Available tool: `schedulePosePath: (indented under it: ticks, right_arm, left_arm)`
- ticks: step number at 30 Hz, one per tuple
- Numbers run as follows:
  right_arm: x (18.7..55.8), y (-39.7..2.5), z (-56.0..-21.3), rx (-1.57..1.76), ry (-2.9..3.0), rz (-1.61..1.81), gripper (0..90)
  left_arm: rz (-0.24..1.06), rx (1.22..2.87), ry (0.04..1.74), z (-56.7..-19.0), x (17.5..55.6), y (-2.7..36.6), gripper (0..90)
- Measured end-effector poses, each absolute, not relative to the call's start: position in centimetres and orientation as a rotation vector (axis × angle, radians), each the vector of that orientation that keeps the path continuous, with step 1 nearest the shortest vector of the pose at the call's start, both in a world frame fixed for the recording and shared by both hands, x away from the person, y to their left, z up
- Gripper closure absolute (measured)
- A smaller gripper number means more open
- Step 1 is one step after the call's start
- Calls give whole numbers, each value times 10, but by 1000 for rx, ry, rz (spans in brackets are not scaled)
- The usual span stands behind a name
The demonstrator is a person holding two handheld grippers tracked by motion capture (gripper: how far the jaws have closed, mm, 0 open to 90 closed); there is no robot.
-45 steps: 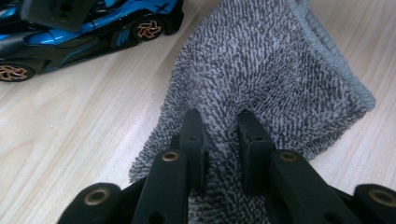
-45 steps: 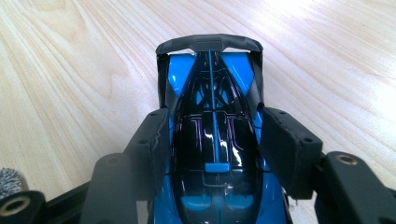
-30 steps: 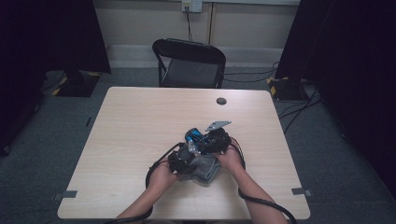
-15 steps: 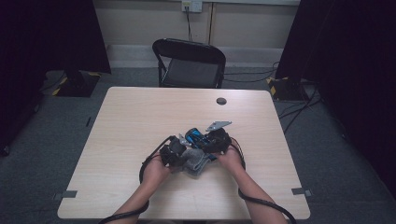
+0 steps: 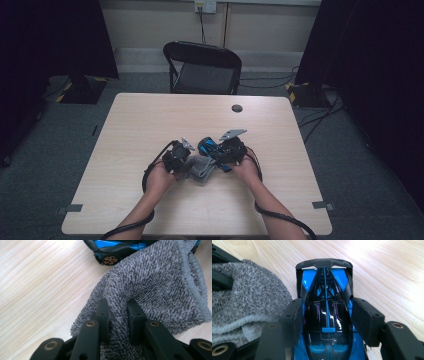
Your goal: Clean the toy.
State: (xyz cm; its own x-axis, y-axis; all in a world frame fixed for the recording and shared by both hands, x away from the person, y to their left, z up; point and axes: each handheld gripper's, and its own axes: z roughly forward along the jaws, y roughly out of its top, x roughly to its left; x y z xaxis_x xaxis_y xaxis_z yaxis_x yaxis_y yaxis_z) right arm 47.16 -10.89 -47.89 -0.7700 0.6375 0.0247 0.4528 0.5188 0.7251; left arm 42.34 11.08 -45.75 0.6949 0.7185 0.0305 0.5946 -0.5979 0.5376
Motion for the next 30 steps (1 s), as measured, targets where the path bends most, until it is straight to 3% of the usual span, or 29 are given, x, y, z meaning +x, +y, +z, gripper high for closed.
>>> schedulePosePath:
  ticks: [30]
  right_arm:
    - [472, -108, -479, 913, 2521, 1086, 431]
  left_arm:
    - [382, 2332, 1179, -458, 444, 149, 750]
